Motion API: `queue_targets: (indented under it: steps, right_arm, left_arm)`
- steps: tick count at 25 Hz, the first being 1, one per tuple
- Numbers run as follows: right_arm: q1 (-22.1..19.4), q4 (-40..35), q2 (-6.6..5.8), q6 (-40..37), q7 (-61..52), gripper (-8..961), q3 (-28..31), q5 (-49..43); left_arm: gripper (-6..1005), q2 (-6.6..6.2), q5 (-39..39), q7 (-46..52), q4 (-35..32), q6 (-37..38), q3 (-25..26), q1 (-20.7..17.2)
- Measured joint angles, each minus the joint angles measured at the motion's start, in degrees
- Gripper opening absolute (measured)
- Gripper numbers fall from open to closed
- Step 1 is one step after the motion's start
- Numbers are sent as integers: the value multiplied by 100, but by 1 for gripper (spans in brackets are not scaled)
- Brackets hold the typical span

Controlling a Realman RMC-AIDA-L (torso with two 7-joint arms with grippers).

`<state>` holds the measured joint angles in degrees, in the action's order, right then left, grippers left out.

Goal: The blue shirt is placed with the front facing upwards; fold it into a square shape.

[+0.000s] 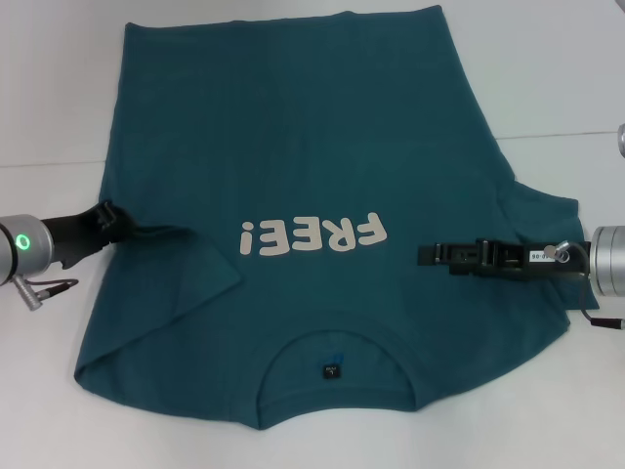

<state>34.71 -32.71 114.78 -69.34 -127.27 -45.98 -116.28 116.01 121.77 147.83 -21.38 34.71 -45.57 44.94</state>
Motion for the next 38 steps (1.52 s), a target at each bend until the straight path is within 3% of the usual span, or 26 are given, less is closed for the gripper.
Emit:
queue_targets:
  steps: [6, 12, 18, 26, 31, 35, 38]
  right_arm:
    - [0, 2, 0, 0, 0, 725, 2, 0]
    - [0, 2, 1, 9, 0, 724, 2, 0]
    - [0, 12, 17, 30, 1, 723, 2, 0]
    - [-16, 12, 18, 41, 9, 722, 1, 0]
    - [-26, 14, 18, 45, 10, 721, 1, 0]
    - [-24, 18, 18, 45, 10, 720, 1, 0]
    - [-15, 19, 18, 45, 14, 720, 1, 0]
  left_arm:
    - [42, -27, 5, 0, -9, -17, 13, -18]
    - [21, 13, 0, -19, -62, -65, -7, -22]
    - [-1, 253, -63, -184, -416, -83, 23, 8]
    - [29, 361, -66, -292, -348, -458, -12, 260]
    - [48, 320, -68, -298, -221, -486, 13, 313]
    - [228, 336, -68, -303, -236, -484, 29, 323]
    - [289, 342, -67, -306, -287, -424, 30, 317]
